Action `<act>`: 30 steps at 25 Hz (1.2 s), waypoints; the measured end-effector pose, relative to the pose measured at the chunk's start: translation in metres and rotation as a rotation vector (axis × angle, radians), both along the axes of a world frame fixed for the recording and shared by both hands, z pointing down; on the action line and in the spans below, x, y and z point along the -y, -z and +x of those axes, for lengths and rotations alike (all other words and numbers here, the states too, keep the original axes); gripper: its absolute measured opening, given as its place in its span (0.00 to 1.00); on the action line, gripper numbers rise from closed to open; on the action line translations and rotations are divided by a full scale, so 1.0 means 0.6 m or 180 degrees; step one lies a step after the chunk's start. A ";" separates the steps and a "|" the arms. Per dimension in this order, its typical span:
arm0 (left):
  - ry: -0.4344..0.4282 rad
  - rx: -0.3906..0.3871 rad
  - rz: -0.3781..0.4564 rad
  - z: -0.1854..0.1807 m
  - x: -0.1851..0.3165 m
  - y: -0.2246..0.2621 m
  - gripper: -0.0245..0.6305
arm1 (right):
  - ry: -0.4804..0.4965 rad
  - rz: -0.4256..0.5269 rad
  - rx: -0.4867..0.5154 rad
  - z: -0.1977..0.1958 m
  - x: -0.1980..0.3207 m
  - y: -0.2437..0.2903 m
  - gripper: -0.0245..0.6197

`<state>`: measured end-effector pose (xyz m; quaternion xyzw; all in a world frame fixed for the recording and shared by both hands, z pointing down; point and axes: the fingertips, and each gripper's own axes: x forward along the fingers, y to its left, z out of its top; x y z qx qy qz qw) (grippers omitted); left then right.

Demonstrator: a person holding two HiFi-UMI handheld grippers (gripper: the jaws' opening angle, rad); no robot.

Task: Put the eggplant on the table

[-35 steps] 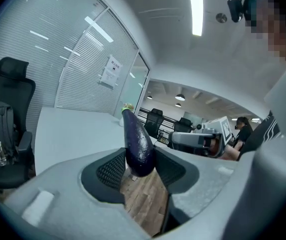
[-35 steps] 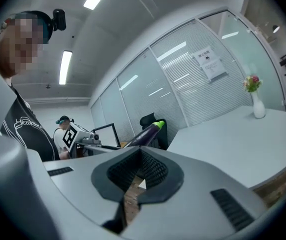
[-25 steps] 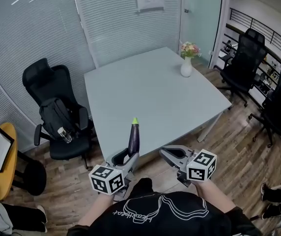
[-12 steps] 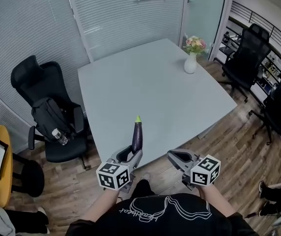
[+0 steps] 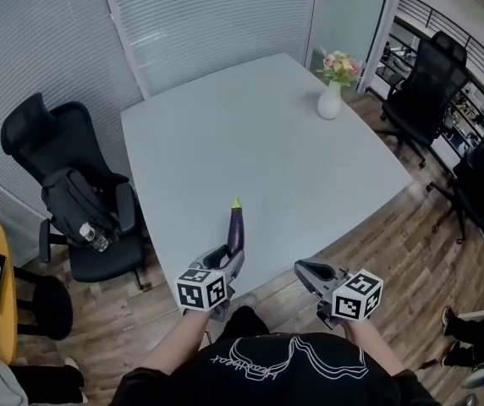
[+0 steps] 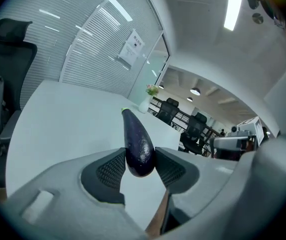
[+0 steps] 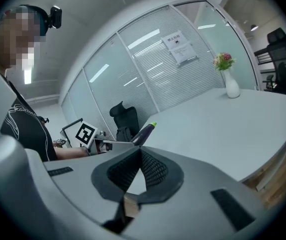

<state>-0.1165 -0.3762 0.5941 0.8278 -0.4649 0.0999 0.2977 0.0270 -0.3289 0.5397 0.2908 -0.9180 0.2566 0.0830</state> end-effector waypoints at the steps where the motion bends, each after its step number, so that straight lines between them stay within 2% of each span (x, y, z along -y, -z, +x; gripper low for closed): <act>1: -0.0016 0.0060 -0.0018 0.001 0.008 -0.010 0.33 | -0.0021 -0.0014 -0.0012 0.003 0.005 -0.004 0.05; 5: -0.0092 0.0273 -0.0160 0.001 0.026 -0.062 0.33 | -0.0077 -0.0046 -0.0028 0.010 0.020 -0.013 0.05; 10: -0.0085 0.0388 -0.0348 -0.005 0.048 -0.113 0.33 | -0.0160 -0.0094 -0.0026 0.024 0.033 -0.018 0.05; 19: -0.0141 0.0719 -0.0398 -0.003 0.069 -0.161 0.33 | -0.0237 -0.0098 -0.0092 0.045 0.044 -0.026 0.05; 23: -0.0136 0.0738 -0.0454 -0.010 0.072 -0.175 0.33 | -0.0270 -0.0084 -0.0130 0.050 0.045 -0.028 0.05; 30: -0.0096 0.0710 -0.0337 -0.013 0.075 -0.172 0.33 | -0.0323 -0.0137 -0.0150 0.059 0.032 -0.035 0.05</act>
